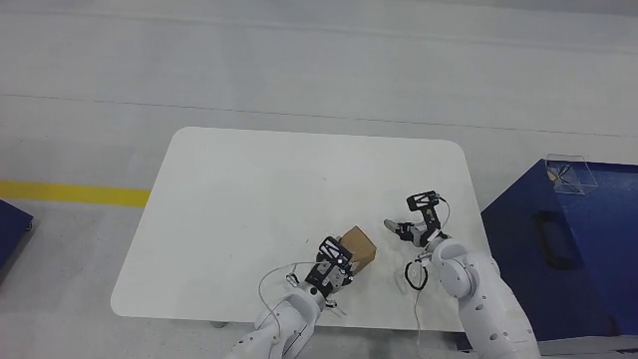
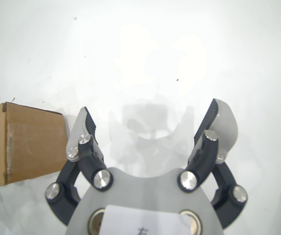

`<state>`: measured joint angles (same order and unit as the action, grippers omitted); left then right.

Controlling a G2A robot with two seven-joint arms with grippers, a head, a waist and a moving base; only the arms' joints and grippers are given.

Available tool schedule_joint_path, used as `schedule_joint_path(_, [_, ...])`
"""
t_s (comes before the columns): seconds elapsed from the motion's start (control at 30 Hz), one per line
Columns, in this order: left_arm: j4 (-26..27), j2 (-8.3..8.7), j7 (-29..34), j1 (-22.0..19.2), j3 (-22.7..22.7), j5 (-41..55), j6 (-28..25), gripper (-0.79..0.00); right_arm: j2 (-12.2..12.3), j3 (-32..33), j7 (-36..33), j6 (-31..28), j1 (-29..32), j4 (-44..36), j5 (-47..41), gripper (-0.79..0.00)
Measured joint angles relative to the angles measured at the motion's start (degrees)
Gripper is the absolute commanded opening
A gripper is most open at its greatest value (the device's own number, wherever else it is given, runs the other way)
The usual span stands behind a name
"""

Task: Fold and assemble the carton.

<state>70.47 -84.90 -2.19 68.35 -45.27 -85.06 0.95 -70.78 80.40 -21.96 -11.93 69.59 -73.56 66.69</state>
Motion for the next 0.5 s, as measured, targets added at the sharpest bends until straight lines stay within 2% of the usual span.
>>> schedule_joint_path(0.13, [3.03,0.07,-0.68,1.78,-2.09,5.52,-2.2,-0.785,0.15,0.77,-0.14,0.33,-0.19,-0.32,-0.62,0.0])
schedule_joint_path(0.23, [6.41,-0.17,2.07,4.11,-5.62,18.22,-6.99,-0.785,0.26,1.28,-0.38,0.48,0.12,-1.16,-1.09,0.0])
schedule_joint_path(0.33, [7.22,-0.57,11.61,4.56,-10.32,39.79,-8.92,-0.785,0.34,1.44,-0.73,0.59,0.4,-1.66,-1.26,0.0])
schedule_joint_path(0.4, [6.05,-0.88,20.4,3.22,-13.11,53.79,-5.5,-0.785,0.36,1.32,-1.12,0.77,0.4,-1.75,-1.26,0.0])
schedule_joint_path(0.43, [5.43,-0.98,23.7,2.55,-13.93,58.59,-3.28,-0.727,0.36,1.22,-1.27,0.83,0.38,-1.77,-1.24,0.0])
schedule_joint_path(0.47, [4.36,-1.0,26.87,1.65,-14.84,63.69,-0.42,-0.179,0.36,1.07,-1.43,0.83,0.36,-1.77,-1.24,0.0])
schedule_joint_path(0.5, [3.54,-0.99,28.23,1.05,-15.21,66.34,1.48,0.0,0.36,0.96,-1.52,0.83,0.35,-1.78,-1.25,0.0])
